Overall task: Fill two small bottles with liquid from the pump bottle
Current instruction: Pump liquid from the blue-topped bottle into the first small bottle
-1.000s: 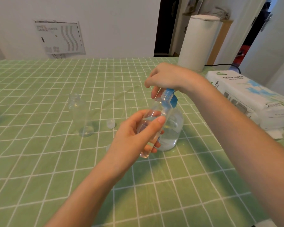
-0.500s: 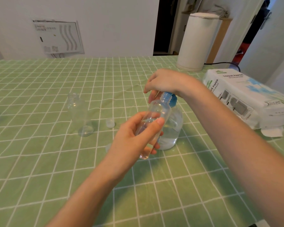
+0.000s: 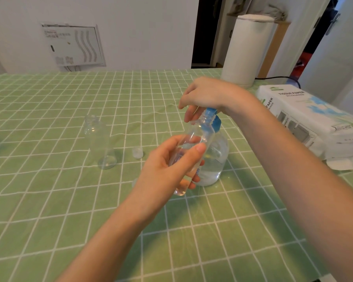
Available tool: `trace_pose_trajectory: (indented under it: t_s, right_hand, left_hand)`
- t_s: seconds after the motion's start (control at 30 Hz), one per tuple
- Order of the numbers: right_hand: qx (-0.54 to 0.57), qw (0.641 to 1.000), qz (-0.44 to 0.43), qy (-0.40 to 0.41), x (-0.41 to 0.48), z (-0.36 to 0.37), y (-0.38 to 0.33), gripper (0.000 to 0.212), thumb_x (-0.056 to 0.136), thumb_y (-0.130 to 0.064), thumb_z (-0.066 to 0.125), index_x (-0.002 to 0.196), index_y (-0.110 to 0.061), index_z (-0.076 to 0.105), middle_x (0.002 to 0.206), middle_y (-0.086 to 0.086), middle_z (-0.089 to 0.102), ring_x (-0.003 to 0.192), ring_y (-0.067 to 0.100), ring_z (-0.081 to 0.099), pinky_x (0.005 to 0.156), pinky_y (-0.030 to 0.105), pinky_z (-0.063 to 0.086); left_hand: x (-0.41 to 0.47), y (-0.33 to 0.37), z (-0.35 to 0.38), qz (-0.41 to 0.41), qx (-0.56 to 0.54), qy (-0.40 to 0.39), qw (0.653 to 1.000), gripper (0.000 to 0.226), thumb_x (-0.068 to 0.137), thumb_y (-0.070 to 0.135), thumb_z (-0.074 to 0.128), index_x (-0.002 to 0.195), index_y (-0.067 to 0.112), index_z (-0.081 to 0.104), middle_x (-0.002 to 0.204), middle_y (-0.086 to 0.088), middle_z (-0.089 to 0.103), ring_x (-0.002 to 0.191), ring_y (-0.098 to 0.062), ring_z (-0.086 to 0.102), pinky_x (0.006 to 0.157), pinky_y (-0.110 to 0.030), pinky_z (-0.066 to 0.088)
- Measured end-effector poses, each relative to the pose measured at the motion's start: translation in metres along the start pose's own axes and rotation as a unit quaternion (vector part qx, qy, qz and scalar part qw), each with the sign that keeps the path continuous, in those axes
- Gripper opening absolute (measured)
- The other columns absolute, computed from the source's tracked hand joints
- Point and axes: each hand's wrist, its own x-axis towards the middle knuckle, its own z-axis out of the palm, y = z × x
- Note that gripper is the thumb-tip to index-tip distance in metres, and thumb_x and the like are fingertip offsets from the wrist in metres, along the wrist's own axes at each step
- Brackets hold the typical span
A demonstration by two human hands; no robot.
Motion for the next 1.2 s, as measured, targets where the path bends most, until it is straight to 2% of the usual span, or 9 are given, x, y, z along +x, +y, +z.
trace_pose_trajectory:
  t_s: [0.17, 0.43, 0.5, 0.57, 0.73, 0.93, 1.1, 1.17, 1.2]
  right_hand:
    - [0.012, 1.000, 0.004, -0.002, 0.000, 0.002, 0.001, 0.032, 0.089, -0.021, 0.058, 0.114, -0.003, 0.064, 0.110, 0.016, 0.070, 0.107, 0.032, 0.064, 0.091, 0.041, 0.051]
    - [0.023, 1.000, 0.009, -0.012, 0.000, 0.008, 0.007, 0.031, 0.088, -0.021, 0.059, 0.113, -0.004, 0.064, 0.112, 0.017, 0.068, 0.107, 0.034, 0.064, 0.097, 0.045, 0.049]
    - [0.025, 1.000, 0.008, -0.012, 0.000, 0.008, 0.007, 0.032, 0.088, -0.022, 0.058, 0.114, -0.004, 0.063, 0.112, 0.017, 0.068, 0.105, 0.032, 0.065, 0.096, 0.042, 0.050]
    - [0.028, 1.000, 0.004, -0.008, 0.001, 0.006, 0.006, 0.034, 0.088, -0.022, 0.057, 0.115, -0.003, 0.063, 0.111, 0.018, 0.069, 0.101, 0.030, 0.066, 0.088, 0.035, 0.050]
    - [0.002, 1.000, -0.010, 0.014, 0.001, -0.002, 0.001, 0.040, 0.089, -0.023, 0.055, 0.121, 0.001, 0.060, 0.115, 0.018, 0.068, 0.111, 0.035, 0.061, 0.098, 0.047, 0.047]
    - [0.003, 1.000, -0.012, 0.005, 0.002, 0.001, 0.001, 0.036, 0.089, -0.019, 0.057, 0.117, 0.004, 0.062, 0.115, 0.021, 0.067, 0.111, 0.037, 0.061, 0.097, 0.049, 0.047]
    - [0.015, 1.000, -0.014, 0.003, 0.001, 0.001, 0.003, 0.030, 0.090, -0.019, 0.058, 0.113, -0.002, 0.065, 0.105, 0.013, 0.072, 0.107, 0.032, 0.065, 0.090, 0.041, 0.051]
    - [0.022, 1.000, -0.013, -0.004, 0.001, 0.003, 0.004, 0.033, 0.090, -0.018, 0.057, 0.116, 0.002, 0.062, 0.109, 0.018, 0.071, 0.101, 0.033, 0.066, 0.088, 0.040, 0.051]
    - [0.027, 1.000, -0.012, -0.008, 0.001, 0.005, 0.005, 0.036, 0.090, -0.017, 0.057, 0.119, 0.005, 0.060, 0.113, 0.022, 0.068, 0.094, 0.035, 0.066, 0.092, 0.043, 0.050]
  left_hand:
    - [-0.001, 0.000, 0.001, 0.001, -0.010, 0.003, 1.000, 0.037, 0.067, 0.044, 0.065, 0.099, 0.025, 0.067, 0.071, 0.002, 0.068, 0.052, -0.008, 0.060, 0.045, -0.016, 0.045]
    - [-0.002, -0.002, 0.002, -0.003, -0.008, 0.009, 1.000, 0.041, 0.064, 0.043, 0.063, 0.100, 0.024, 0.065, 0.068, 0.002, 0.066, 0.051, -0.009, 0.058, 0.045, -0.017, 0.046]
    - [-0.002, -0.002, 0.002, -0.004, -0.004, 0.008, 1.000, 0.041, 0.064, 0.043, 0.062, 0.100, 0.024, 0.066, 0.069, 0.002, 0.067, 0.052, -0.009, 0.059, 0.046, -0.017, 0.047]
    - [-0.001, -0.002, 0.002, -0.002, -0.003, 0.006, 1.000, 0.040, 0.064, 0.044, 0.063, 0.099, 0.025, 0.066, 0.069, 0.002, 0.067, 0.052, -0.009, 0.060, 0.047, -0.017, 0.047]
    - [0.000, 0.001, 0.000, 0.007, -0.003, 0.002, 1.000, 0.039, 0.067, 0.045, 0.065, 0.100, 0.024, 0.066, 0.072, 0.002, 0.068, 0.053, -0.008, 0.060, 0.047, -0.018, 0.048]
    - [0.000, 0.000, 0.000, 0.005, 0.001, 0.006, 1.000, 0.033, 0.073, 0.043, 0.069, 0.100, 0.024, 0.066, 0.073, 0.001, 0.068, 0.053, -0.008, 0.060, 0.046, -0.017, 0.046]
    - [0.000, -0.002, 0.000, -0.001, -0.002, 0.008, 1.000, 0.029, 0.073, 0.039, 0.068, 0.098, 0.026, 0.067, 0.071, 0.001, 0.069, 0.051, -0.009, 0.060, 0.044, -0.017, 0.045]
    - [0.000, -0.002, 0.000, 0.002, -0.006, 0.006, 1.000, 0.030, 0.072, 0.041, 0.071, 0.097, 0.025, 0.067, 0.070, 0.002, 0.068, 0.051, -0.009, 0.059, 0.043, -0.016, 0.044]
    - [-0.001, -0.003, 0.001, 0.002, -0.007, 0.005, 1.000, 0.033, 0.069, 0.042, 0.068, 0.097, 0.025, 0.067, 0.069, 0.002, 0.068, 0.051, -0.009, 0.059, 0.043, -0.016, 0.044]
